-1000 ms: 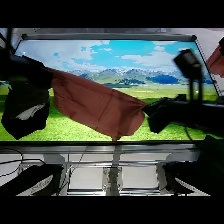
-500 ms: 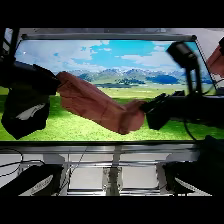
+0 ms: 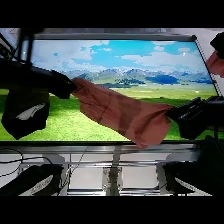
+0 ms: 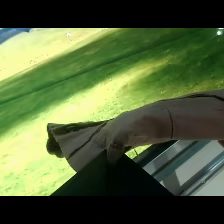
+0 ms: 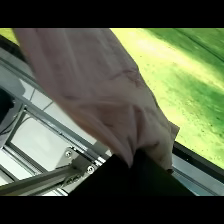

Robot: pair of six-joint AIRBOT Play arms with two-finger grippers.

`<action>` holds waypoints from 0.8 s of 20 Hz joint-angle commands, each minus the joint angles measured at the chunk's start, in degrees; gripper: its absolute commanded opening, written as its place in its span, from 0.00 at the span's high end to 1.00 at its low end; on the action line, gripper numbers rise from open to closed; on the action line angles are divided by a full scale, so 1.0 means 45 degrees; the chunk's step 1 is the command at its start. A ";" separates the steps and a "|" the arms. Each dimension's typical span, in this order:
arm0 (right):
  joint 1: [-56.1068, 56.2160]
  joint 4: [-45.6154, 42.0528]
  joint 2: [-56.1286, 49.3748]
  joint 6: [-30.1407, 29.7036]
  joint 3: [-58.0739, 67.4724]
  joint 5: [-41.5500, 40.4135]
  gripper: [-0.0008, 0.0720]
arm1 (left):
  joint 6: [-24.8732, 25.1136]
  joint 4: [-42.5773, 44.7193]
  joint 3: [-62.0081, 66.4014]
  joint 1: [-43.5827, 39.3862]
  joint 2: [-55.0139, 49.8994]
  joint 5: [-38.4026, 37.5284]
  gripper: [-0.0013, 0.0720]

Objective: Fold the clothes and pants, and hang the long-sleeved shirts on hangers.

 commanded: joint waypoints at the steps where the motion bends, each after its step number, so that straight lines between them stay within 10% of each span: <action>1: -0.0005 -0.0918 -0.0291 0.0131 0.0165 0.0510 0.98 | 0.0010 -0.0918 -0.1758 0.0015 -0.0277 0.1787 0.94; 10: -0.3424 -0.1307 -0.3298 -0.3750 0.0165 -0.1632 0.98 | 0.0389 0.0335 -0.2273 0.1486 -0.2438 0.2453 0.94; 16: -0.4770 -0.1161 -0.6018 -0.7597 0.0155 -0.2924 0.98 | 0.5833 0.4158 -0.2273 0.1098 -0.2458 0.1812 0.95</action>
